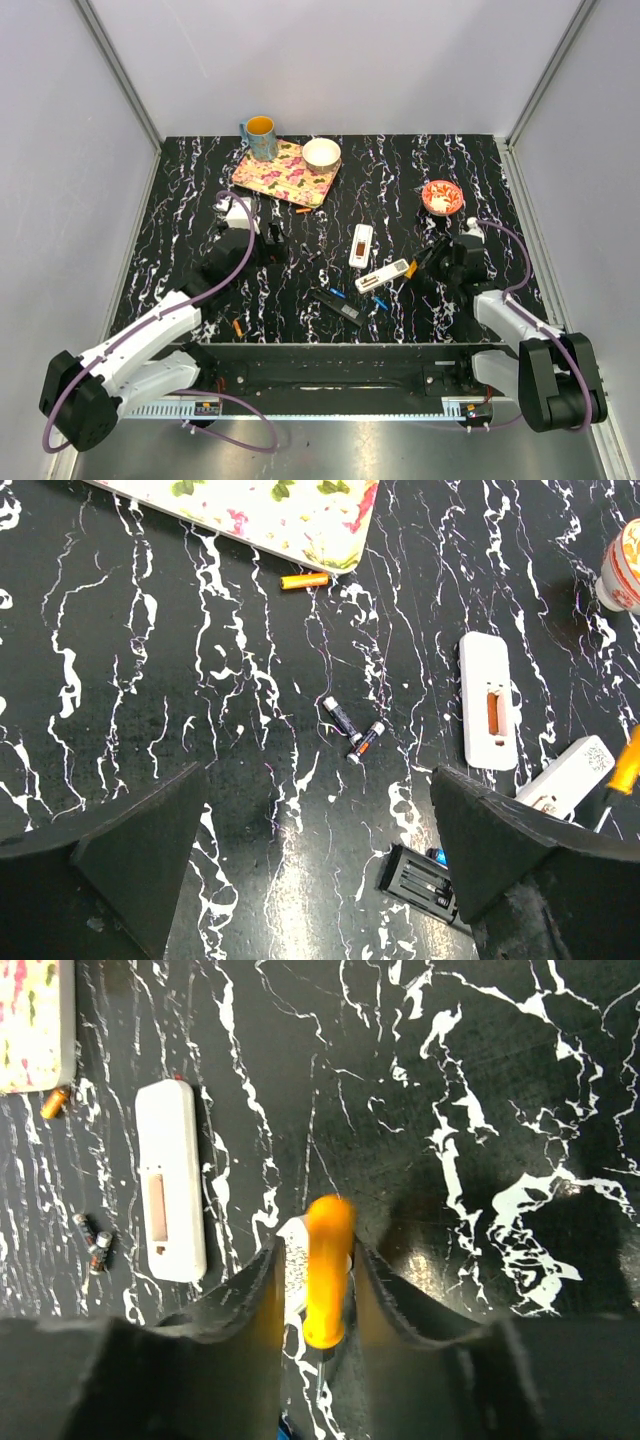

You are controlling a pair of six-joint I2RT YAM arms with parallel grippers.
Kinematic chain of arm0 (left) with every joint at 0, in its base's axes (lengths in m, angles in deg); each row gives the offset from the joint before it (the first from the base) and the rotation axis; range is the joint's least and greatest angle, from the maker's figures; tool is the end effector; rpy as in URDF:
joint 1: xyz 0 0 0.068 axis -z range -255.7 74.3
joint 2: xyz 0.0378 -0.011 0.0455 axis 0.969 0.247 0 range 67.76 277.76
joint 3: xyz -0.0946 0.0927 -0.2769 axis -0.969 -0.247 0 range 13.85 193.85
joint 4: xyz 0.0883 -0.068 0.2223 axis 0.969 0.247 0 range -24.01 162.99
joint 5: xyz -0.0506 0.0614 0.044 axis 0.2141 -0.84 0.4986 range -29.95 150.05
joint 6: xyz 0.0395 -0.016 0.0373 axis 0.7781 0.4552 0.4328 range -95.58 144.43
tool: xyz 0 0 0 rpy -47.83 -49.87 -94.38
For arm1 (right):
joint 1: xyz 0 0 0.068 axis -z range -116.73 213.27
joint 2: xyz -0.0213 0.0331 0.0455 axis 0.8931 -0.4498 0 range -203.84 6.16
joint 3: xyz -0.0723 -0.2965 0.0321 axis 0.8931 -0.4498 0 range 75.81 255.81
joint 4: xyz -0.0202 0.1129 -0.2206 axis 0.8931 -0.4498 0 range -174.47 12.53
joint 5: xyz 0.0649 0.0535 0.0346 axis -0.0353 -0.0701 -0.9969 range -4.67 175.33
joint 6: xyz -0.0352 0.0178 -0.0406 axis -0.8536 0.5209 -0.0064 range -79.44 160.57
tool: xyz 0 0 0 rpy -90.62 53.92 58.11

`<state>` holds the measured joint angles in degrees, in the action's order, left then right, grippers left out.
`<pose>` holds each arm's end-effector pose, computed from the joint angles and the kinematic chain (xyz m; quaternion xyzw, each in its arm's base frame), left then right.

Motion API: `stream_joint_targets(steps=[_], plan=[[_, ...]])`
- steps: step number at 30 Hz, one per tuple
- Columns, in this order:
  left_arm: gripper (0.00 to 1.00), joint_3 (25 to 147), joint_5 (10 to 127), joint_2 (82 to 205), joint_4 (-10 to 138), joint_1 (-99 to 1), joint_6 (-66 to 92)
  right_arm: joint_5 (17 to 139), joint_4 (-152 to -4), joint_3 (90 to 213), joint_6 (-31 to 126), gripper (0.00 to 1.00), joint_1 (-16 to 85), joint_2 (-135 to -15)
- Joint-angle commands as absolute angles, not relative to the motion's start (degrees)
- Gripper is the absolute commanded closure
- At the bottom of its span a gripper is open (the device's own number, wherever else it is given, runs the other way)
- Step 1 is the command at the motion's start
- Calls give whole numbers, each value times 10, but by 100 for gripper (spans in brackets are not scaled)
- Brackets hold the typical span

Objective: Unload the batteries from the remote control

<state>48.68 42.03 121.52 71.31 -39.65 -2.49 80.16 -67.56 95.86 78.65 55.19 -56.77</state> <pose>0.1554 -0.0979 0.2907 -0.0187 0.8336 -0.1678 0.5259 0.1870 0.0302 0.2048 0.2065 0.8534 0.2234 0.4232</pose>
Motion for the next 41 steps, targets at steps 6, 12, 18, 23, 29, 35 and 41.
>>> stream_joint_targets(steps=[6, 12, 18, 23, 29, 35, 41], plan=[[1, 527, 380, 1221, 692, -399, 7, 801, -674, 989, 781, 15, 555, -564], [1, 513, 395, 1214, 663, -399, 25, 793, -666, 995, 748, 0, 555, -524], [1, 505, 338, 1198, 681, -399, 58, 842, -679, 1026, 672, 0, 555, -472], [1, 478, 274, 1162, 673, -398, 76, 953, -595, 1001, 617, 0, 555, -426], [1, 435, 273, 1124, 626, -398, 89, 1005, -534, 971, 589, 0, 555, -403], [1, 429, 281, 1142, 613, -399, 88, 1016, -516, 964, 571, 0, 555, -425], [1, 395, 287, 1145, 570, -398, 121, 1028, -499, 958, 518, 0, 555, -425]])
